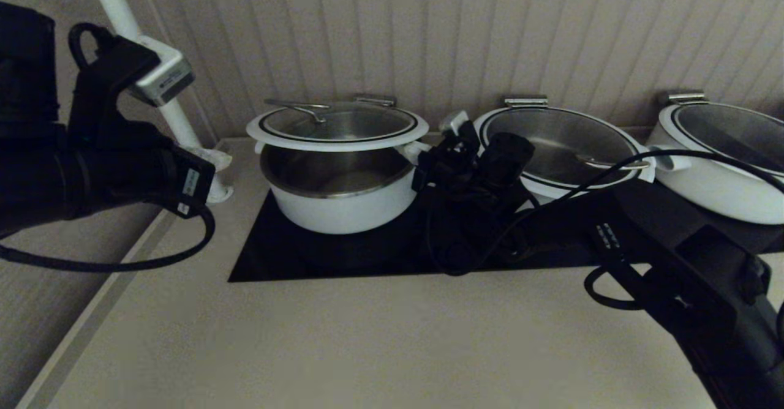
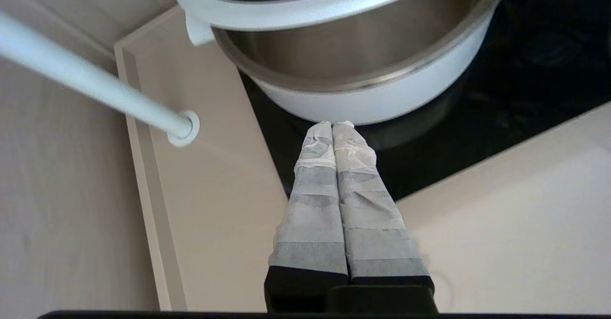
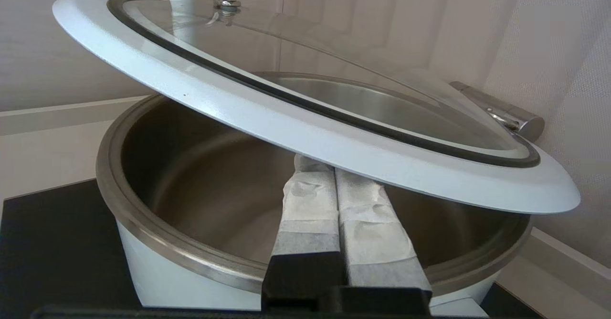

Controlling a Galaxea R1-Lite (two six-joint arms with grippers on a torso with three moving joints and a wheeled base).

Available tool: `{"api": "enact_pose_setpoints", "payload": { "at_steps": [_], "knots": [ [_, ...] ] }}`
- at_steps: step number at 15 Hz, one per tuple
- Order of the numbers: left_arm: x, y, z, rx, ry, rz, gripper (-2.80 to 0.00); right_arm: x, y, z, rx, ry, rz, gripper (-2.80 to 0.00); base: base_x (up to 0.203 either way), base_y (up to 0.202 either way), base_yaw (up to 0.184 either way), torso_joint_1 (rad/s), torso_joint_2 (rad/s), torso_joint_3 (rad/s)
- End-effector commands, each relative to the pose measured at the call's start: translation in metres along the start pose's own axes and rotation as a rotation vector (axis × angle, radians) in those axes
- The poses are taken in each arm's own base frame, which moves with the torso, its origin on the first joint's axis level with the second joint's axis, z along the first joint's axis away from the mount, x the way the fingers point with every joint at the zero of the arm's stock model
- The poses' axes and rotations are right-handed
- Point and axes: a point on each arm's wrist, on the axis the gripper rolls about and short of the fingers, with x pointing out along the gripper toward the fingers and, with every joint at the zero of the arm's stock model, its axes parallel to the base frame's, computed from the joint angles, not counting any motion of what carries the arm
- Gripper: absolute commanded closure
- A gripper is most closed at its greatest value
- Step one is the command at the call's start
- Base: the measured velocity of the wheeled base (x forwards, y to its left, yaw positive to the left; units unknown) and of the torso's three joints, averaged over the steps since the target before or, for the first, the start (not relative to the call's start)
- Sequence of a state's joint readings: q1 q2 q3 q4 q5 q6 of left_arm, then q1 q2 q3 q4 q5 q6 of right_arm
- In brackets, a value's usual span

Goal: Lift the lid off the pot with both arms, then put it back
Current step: Hold the pot lid with the right arm, then open the pot lid completely

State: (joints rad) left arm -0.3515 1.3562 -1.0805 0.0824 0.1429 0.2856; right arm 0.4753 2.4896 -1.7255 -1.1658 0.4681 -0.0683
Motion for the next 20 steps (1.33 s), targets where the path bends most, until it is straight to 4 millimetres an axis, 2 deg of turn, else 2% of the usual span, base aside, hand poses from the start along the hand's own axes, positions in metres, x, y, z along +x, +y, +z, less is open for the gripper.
{"api": "enact_pose_setpoints", "payload": {
  "at_steps": [1, 5, 10, 16, 20],
  "knots": [
    [-0.010, 0.001, -0.003, -0.005, -0.014, 0.006, 0.00, 0.000, 0.000, 0.002, -0.005, -0.009, 0.002, 0.00, 0.000, 0.000, 0.000, 0.000, 0.00, 0.000],
    [-0.018, 0.001, -0.007, -0.010, -0.023, 0.006, 0.00, -0.001, -0.001, 0.002, -0.007, -0.009, 0.000, 0.00, 0.000, 0.000, 0.000, 0.000, 0.00, 0.000],
    [-0.034, -0.001, -0.025, -0.009, 0.002, 0.032, 0.00, -0.001, -0.004, 0.004, -0.010, -0.011, -0.005, 0.00, 0.000, 0.000, 0.000, 0.000, 0.00, 0.000],
    [-0.036, 0.000, -0.030, -0.050, 0.036, 0.133, 0.00, -0.002, -0.006, 0.008, -0.015, -0.016, -0.009, 0.00, 0.000, 0.000, 0.000, 0.000, 0.00, 0.000],
    [-0.034, -0.003, -0.043, -0.087, 0.052, 0.203, 0.00, -0.002, -0.006, 0.008, -0.015, -0.016, -0.011, 0.00, 0.000, 0.000, 0.000, 0.000, 0.00, 0.000]
  ]
}}
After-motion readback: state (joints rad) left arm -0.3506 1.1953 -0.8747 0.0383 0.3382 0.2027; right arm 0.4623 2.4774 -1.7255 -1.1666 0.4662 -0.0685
